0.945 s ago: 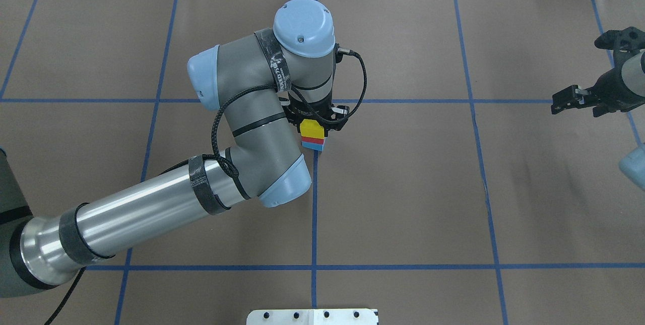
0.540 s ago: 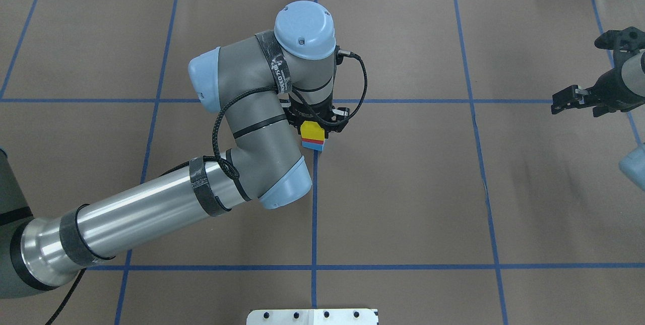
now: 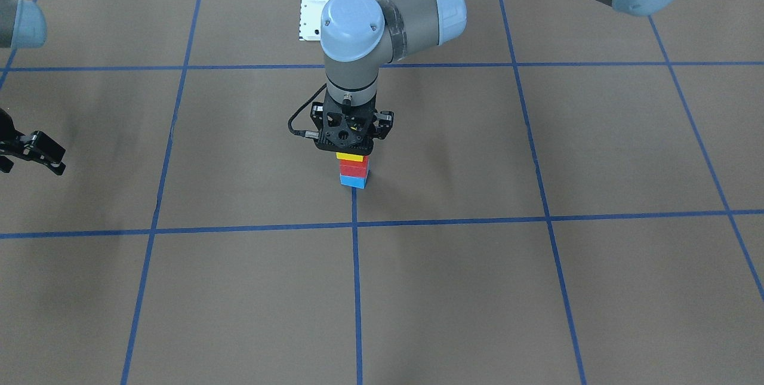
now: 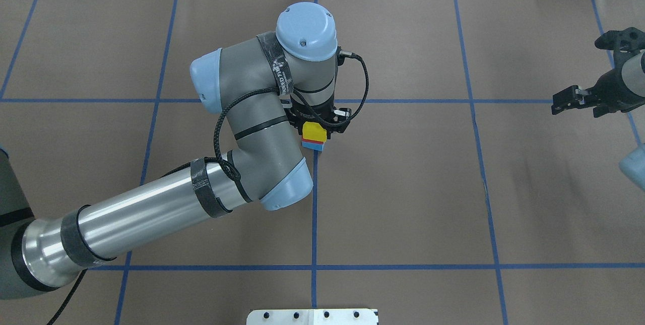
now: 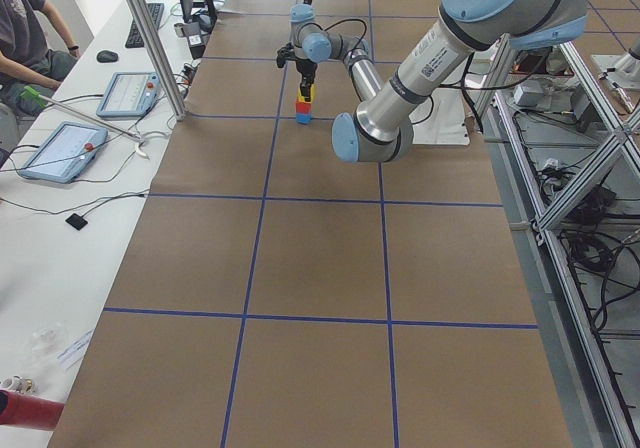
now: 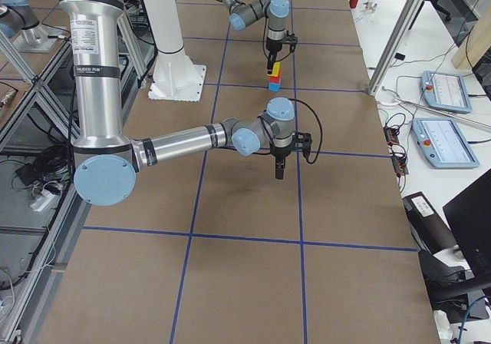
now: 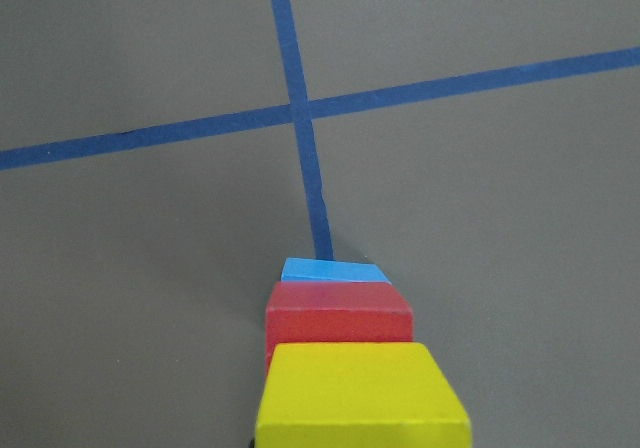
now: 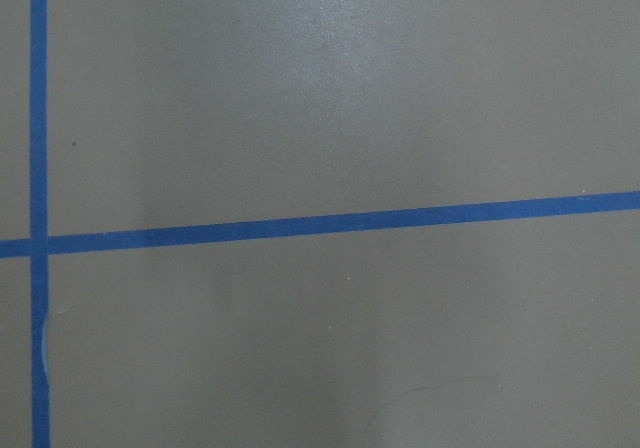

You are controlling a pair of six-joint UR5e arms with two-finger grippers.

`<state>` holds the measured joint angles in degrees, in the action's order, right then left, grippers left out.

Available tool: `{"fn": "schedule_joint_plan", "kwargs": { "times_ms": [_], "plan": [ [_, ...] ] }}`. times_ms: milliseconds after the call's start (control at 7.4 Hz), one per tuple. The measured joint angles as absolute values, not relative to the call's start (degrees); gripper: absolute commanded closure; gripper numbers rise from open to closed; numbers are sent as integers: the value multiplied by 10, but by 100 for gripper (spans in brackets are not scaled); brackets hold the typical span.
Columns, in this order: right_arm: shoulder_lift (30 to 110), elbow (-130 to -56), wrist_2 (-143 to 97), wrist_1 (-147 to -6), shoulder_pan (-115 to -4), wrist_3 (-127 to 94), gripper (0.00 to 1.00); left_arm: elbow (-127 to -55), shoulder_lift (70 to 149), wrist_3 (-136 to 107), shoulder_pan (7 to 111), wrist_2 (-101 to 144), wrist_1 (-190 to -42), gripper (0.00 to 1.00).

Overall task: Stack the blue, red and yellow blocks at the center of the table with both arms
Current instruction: 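Lower the yellow cube onto the red cube with the left gripper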

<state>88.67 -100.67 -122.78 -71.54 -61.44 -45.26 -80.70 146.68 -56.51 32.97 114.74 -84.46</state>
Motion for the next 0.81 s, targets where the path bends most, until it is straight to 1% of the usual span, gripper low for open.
{"fn": "schedule_joint_plan", "kwargs": {
  "times_ms": [135, 270, 405, 540, 675, 810],
  "plan": [
    [887, -1007, -1228, -715, -614, -453, 0, -808, 1467, -565, 330, 1147, -845, 36],
    [887, -1006, -1228, -715, -614, -453, 0, -808, 1467, -565, 330, 1147, -845, 47],
    [887, -1006, -1228, -715, -614, -453, 0, -809, 1467, -566, 330, 1147, -845, 81],
    [887, -1006, -1228, -715, -614, -453, 0, -809, 1467, -566, 330, 1146, -845, 97],
    [887, -1006, -1228, -715, -614, -453, 0, -810, 1466, -567, 330, 1146, -844, 100],
    [887, -1006, -1228, -715, -614, -452, 0, -812, 1466, -567, 331, 1146, -844, 100]
  ]
}}
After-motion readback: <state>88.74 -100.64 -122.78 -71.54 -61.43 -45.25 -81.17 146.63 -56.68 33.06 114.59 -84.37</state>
